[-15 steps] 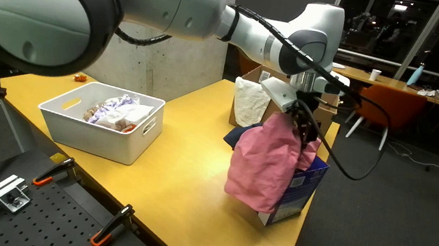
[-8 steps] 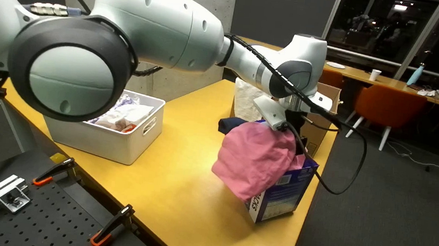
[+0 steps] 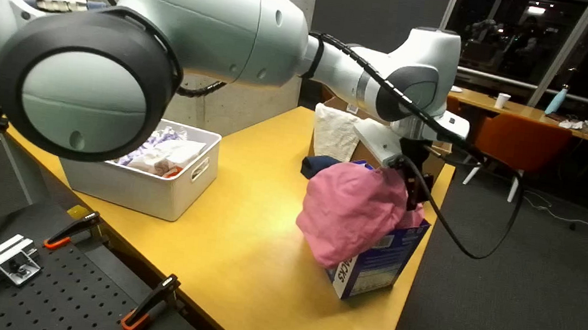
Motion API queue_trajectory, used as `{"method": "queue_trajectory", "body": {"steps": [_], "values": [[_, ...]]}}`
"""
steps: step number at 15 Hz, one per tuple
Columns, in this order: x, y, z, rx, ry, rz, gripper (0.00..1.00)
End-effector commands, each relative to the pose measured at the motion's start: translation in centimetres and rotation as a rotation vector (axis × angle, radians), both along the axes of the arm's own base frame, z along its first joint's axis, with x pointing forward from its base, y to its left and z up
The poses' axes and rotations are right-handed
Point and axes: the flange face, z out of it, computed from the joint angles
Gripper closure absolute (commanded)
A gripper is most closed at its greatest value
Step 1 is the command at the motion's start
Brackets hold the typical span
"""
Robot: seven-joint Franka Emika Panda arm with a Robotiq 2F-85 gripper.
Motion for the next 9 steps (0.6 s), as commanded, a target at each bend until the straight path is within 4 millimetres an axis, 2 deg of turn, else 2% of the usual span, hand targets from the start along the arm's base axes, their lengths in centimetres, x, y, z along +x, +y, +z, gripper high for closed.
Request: {"method": "queue_trajectory", "body": {"steps": [1,6,8,9], "values": [[-0.4,-0.7,4.3,-0.017,-0.039,0.003,0.00],[-0.4,0.8,10.5,-0.032,-0.096,0.003,0.00],[-0.2,2.9,12.5,-0.051,-0.099,-0.004,0.00],[-0.1,4.0,12.8,-0.045,-0.094,-0.001,0.00]]}}
